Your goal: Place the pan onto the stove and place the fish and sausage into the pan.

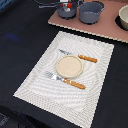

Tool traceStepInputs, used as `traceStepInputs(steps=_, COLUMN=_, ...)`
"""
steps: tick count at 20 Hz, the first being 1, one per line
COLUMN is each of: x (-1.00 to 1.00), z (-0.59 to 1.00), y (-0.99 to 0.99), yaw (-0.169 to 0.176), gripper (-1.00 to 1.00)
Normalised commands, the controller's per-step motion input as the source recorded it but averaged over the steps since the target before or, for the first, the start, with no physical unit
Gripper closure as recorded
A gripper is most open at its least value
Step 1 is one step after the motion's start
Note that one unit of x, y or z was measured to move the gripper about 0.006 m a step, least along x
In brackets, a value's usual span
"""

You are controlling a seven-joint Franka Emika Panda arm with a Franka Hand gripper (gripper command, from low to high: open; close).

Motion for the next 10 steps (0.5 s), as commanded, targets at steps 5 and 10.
traceStepInputs(steps=5, x=-0.03, z=-0.01, y=0.45, yaw=0.003, gripper=-1.0)
traceStepInputs(steps=10, x=0.09, z=0.81, y=0.31, yaw=-0.016, gripper=-1.0)
